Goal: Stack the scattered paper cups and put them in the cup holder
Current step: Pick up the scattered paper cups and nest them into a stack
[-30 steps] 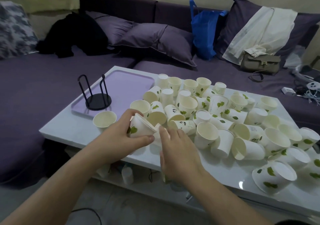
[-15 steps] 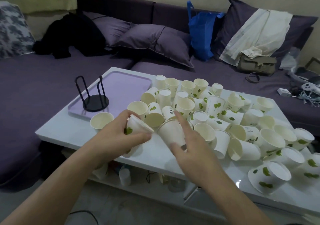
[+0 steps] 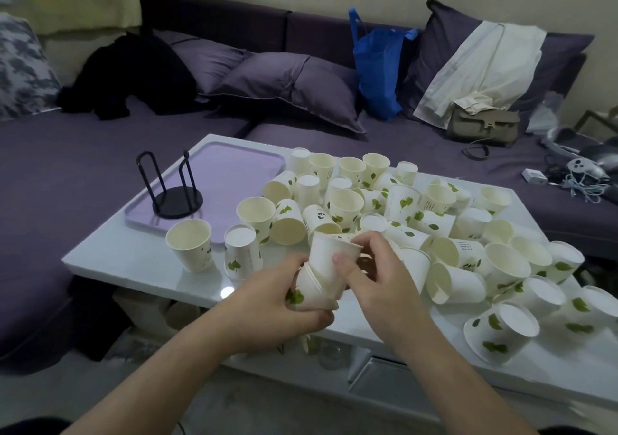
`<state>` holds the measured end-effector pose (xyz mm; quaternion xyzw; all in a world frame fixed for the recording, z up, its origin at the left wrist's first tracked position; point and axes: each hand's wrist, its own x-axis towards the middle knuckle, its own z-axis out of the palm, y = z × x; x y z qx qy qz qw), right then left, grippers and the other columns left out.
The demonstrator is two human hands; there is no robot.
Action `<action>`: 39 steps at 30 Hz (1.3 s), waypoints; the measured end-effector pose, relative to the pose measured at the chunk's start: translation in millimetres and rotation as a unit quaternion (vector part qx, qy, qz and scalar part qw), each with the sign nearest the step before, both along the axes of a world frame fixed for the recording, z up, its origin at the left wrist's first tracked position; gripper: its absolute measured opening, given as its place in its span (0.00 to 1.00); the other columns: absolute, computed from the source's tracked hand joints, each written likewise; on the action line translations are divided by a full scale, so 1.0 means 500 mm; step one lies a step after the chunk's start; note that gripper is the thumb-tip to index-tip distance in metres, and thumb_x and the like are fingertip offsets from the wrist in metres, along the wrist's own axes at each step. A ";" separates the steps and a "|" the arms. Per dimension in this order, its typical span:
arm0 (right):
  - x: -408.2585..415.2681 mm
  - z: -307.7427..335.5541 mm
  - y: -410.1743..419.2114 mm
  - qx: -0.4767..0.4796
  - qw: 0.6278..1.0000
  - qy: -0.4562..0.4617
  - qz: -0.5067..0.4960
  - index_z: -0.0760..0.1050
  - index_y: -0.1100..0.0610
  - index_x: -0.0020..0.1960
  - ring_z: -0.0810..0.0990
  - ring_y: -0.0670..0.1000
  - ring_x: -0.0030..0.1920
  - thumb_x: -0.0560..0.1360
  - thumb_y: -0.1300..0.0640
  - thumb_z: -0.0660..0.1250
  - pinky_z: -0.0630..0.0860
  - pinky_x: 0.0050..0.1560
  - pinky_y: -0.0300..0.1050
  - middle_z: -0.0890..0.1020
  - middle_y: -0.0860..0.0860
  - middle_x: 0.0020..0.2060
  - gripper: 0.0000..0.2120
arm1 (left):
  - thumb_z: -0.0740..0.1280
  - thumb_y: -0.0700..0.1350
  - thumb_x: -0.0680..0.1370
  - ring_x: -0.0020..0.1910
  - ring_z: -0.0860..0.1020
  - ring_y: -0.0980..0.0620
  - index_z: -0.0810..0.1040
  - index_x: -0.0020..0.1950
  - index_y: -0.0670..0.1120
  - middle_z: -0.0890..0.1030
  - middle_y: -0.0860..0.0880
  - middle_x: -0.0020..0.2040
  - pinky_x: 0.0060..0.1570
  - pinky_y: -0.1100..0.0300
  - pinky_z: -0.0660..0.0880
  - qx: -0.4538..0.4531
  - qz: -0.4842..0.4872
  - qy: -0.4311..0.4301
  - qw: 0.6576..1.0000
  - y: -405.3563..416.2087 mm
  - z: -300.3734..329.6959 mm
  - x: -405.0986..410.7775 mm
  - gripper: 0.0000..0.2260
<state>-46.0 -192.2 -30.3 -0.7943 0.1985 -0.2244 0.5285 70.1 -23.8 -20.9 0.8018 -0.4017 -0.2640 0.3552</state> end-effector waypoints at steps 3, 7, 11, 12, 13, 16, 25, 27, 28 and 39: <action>-0.005 0.003 0.003 -0.033 0.999 -0.013 -0.011 0.76 0.45 0.52 0.84 0.46 0.49 0.75 0.39 0.70 0.80 0.47 0.42 0.84 0.42 0.47 0.12 | 0.79 0.56 0.77 0.54 0.84 0.58 0.70 0.72 0.61 0.84 0.58 0.57 0.53 0.61 0.84 -0.017 0.024 0.035 0.999 -0.006 -0.003 -0.004 0.28; -0.016 0.014 0.012 -0.068 0.993 0.057 0.072 0.64 0.34 0.76 0.79 0.41 0.65 0.78 0.37 0.66 0.80 0.66 0.52 0.79 0.33 0.65 0.28 | 0.79 0.56 0.77 0.53 0.85 0.56 0.70 0.74 0.60 0.83 0.58 0.58 0.52 0.58 0.86 -0.039 0.055 0.050 0.996 -0.008 -0.005 -0.003 0.29; -0.021 0.024 0.022 -0.098 0.984 0.092 0.121 0.45 0.35 0.86 0.60 0.38 0.82 0.82 0.36 0.61 0.63 0.81 0.49 0.57 0.29 0.82 0.38 | 0.78 0.55 0.77 0.54 0.85 0.59 0.70 0.70 0.64 0.84 0.59 0.59 0.53 0.59 0.85 -0.061 0.066 0.054 0.995 -0.008 -0.010 -0.003 0.26; -0.023 0.025 0.024 -0.118 0.976 0.120 0.137 0.46 0.37 0.86 0.57 0.36 0.81 0.84 0.36 0.60 0.61 0.82 0.47 0.54 0.27 0.80 0.37 | 0.78 0.54 0.77 0.54 0.84 0.60 0.71 0.68 0.65 0.84 0.59 0.58 0.53 0.60 0.85 -0.068 0.072 0.057 0.993 -0.009 -0.011 -0.003 0.24; -0.025 0.025 0.025 -0.137 0.969 0.145 0.147 0.49 0.38 0.86 0.57 0.35 0.80 0.85 0.37 0.59 0.61 0.81 0.44 0.56 0.26 0.77 0.34 | 0.78 0.53 0.77 0.53 0.84 0.59 0.71 0.66 0.64 0.84 0.58 0.57 0.53 0.59 0.85 -0.073 0.078 0.059 0.993 -0.010 -0.010 -0.002 0.22; -0.028 0.023 0.027 -0.170 0.967 0.136 0.135 0.51 0.38 0.85 0.56 0.33 0.80 0.85 0.38 0.60 0.59 0.80 0.40 0.57 0.27 0.80 0.32 | 0.78 0.53 0.78 0.54 0.84 0.55 0.73 0.67 0.60 0.85 0.57 0.57 0.56 0.54 0.85 -0.069 0.087 0.054 0.992 -0.014 -0.012 0.001 0.21; -0.047 0.032 -0.016 -0.143 0.984 0.105 0.021 0.73 0.42 0.74 0.77 0.39 0.64 0.82 0.51 0.64 0.76 0.65 0.42 0.78 0.37 0.67 0.20 | 0.79 0.57 0.76 0.51 0.83 0.56 0.71 0.70 0.60 0.83 0.57 0.55 0.44 0.62 0.82 -0.065 0.097 0.064 0.991 -0.035 -0.020 -0.008 0.27; -0.054 0.041 -0.057 -0.169 0.974 0.114 -0.100 0.77 0.46 0.61 0.81 0.47 0.51 0.77 0.60 0.66 0.79 0.49 0.47 0.81 0.42 0.54 0.15 | 0.79 0.59 0.75 0.54 0.82 0.57 0.71 0.71 0.61 0.81 0.59 0.57 0.45 0.65 0.78 -0.060 0.105 0.072 0.990 -0.039 -0.022 -0.006 0.28; -0.060 0.047 -0.076 -0.184 0.962 0.153 -0.133 0.76 0.46 0.60 0.81 0.50 0.49 0.76 0.62 0.66 0.77 0.45 0.48 0.80 0.43 0.54 0.16 | 0.79 0.59 0.75 0.55 0.81 0.58 0.71 0.71 0.61 0.81 0.59 0.58 0.45 0.65 0.77 -0.058 0.106 0.076 0.990 -0.041 -0.023 -0.006 0.28; -0.069 0.009 -0.138 -0.249 0.889 0.376 -0.072 0.58 0.49 0.79 0.79 0.55 0.64 0.74 0.59 0.74 0.82 0.55 0.54 0.60 0.45 0.77 0.39 | 0.80 0.59 0.75 0.57 0.81 0.55 0.72 0.71 0.60 0.81 0.58 0.60 0.48 0.62 0.78 -0.063 0.109 0.091 0.988 -0.055 -0.041 -0.010 0.28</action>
